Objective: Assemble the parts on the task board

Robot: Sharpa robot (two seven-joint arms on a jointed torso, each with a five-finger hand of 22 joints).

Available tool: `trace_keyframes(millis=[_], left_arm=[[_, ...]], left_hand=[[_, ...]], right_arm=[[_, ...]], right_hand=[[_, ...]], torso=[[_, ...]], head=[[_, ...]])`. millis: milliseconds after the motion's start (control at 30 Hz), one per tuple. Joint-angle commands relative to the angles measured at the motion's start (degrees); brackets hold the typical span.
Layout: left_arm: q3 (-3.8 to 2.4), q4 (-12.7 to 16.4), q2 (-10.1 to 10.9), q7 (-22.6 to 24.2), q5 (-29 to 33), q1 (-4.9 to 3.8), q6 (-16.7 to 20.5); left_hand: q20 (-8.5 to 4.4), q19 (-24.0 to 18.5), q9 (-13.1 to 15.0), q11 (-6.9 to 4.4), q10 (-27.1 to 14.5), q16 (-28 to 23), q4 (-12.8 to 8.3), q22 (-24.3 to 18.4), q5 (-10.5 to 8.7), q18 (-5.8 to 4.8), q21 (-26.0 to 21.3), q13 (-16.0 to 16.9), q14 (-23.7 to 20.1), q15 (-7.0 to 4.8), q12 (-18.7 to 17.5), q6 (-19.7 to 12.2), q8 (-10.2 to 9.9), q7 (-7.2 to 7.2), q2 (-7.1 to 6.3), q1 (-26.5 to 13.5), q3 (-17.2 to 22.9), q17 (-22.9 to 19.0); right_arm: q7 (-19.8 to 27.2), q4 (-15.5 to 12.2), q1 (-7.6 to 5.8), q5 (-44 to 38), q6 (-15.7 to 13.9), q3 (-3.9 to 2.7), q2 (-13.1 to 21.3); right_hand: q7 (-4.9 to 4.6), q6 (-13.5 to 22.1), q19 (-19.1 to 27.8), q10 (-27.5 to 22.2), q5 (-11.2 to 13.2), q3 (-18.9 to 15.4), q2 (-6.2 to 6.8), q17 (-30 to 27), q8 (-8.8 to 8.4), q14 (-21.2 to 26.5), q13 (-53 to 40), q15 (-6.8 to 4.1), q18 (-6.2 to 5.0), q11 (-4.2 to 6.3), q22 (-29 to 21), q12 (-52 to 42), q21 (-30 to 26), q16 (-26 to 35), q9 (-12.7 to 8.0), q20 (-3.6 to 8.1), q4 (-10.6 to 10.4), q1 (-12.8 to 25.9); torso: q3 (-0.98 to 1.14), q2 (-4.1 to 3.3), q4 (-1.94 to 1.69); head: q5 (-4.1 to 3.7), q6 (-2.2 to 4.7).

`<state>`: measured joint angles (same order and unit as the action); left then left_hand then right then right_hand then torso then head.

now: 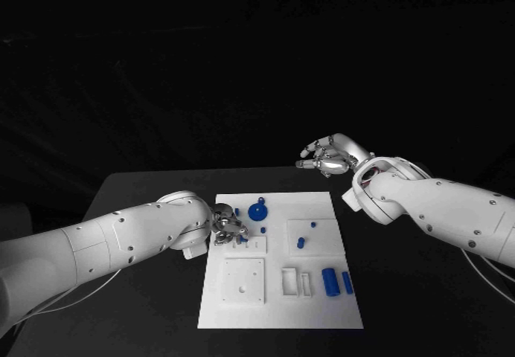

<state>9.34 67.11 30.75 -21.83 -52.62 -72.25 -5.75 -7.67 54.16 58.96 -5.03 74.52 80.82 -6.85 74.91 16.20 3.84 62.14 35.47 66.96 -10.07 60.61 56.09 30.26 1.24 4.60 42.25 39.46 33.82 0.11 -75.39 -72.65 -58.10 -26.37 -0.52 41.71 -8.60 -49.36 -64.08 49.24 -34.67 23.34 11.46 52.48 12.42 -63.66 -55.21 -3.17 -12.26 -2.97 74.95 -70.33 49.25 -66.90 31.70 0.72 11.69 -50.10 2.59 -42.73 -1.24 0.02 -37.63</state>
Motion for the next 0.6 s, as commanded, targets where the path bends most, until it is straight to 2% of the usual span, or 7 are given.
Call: trace_keyframes(millis=[33, 133, 367, 600], left_arm=[[-0.04, -0.1, -0.5, -0.6, -0.2, -0.22, -0.9], [-0.03, 0.0, -1.0, -1.1, -2.4, -0.3, -1.2], [-0.02, 0.2, -2.0, -2.4, -6.6, -0.32, -2.4], [0.03, 0.8, -2.5, -2.9, -10.7, -0.32, -2.5]], left_hand=[[-7.51, 0.1, 0.9, -0.48, 0.4, 0.5, -5.2, 1.1, 1.18, -0.75, 0.5, 0.1, -0.1, -1.32, 0.3, 0.0, 0.9, -0.37, 1.19, -0.6, 9.1, 0.1], [-7.69, 0.5, 1.8, -0.87, 1.0, 0.8, -6.5, 1.0, 3.05, -0.62, 0.8, 0.0, 0.4, -1.65, 0.5, 0.7, 1.2, -0.75, 1.07, -1.3, 9.5, 0.1], [-7.89, 1.1, 2.8, -1.4, 1.8, 1.1, -8.1, 0.9, 6.22, -0.43, 1.0, -0.3, 1.1, -2.07, 0.4, 2.3, 0.6, -1.3, 0.81, -2.0, 9.8, 0.0], [-7.99, 1.5, 3.4, -1.59, 2.1, 1.1, -8.3, 0.8, 6.57, -0.3, 1.1, -0.4, 1.5, -2.24, 0.3, 3.0, 0.0, -1.49, 0.4, -1.8, 9.9, 0.0]], right_arm=[[0.2, -0.1, 0.03, -0.2, 0.7, -0.02, -0.1], [0.2, -0.1, 0.03, -0.2, 0.7, -0.02, 0.0], [0.2, 0.0, 0.03, -0.2, 0.8, -0.02, -0.1], [0.2, -0.1, 0.03, -0.2, 0.8, -0.02, -0.1]], right_hand=[[-0.8, 0.4, -0.1, -0.3, -0.2, 0.0, -0.01, -0.1, 0.02, 0.4, 0.1, 0.03, -2.74, -0.08, 0.6, -0.2, -0.4, -0.3, -0.1, 0.08, -0.4, 0.2], [-0.8, 0.4, -0.1, -0.3, -0.2, 0.0, -0.01, -0.1, 0.02, 0.4, 0.1, 0.03, -2.74, -0.08, 0.6, -0.2, -0.4, -0.3, -0.1, 0.08, -0.4, 0.2], [-0.8, 0.4, -0.1, -0.3, -0.3, 0.0, 0.0, -0.1, 0.03, 0.4, 0.1, 0.03, -2.74, -0.08, 0.6, -0.2, -0.4, -0.3, -0.1, 0.08, -0.4, 0.2], [-0.8, 0.4, -0.2, -0.4, -0.3, 0.0, 0.01, -0.1, 0.03, 0.4, 0.1, 0.03, -2.73, -0.08, 0.6, -0.3, -0.4, -0.3, -0.1, 0.08, -0.4, 0.2]], torso=[[-0.02, 0.02, -0.03], [0.01, 0.02, -0.04], [-0.02, 0.0, -0.04], [-0.04, 0.01, -0.07]], head=[[-0.04, -0.03], [-0.02, -0.09], [0.02, -0.12], [-0.03, -0.21]])
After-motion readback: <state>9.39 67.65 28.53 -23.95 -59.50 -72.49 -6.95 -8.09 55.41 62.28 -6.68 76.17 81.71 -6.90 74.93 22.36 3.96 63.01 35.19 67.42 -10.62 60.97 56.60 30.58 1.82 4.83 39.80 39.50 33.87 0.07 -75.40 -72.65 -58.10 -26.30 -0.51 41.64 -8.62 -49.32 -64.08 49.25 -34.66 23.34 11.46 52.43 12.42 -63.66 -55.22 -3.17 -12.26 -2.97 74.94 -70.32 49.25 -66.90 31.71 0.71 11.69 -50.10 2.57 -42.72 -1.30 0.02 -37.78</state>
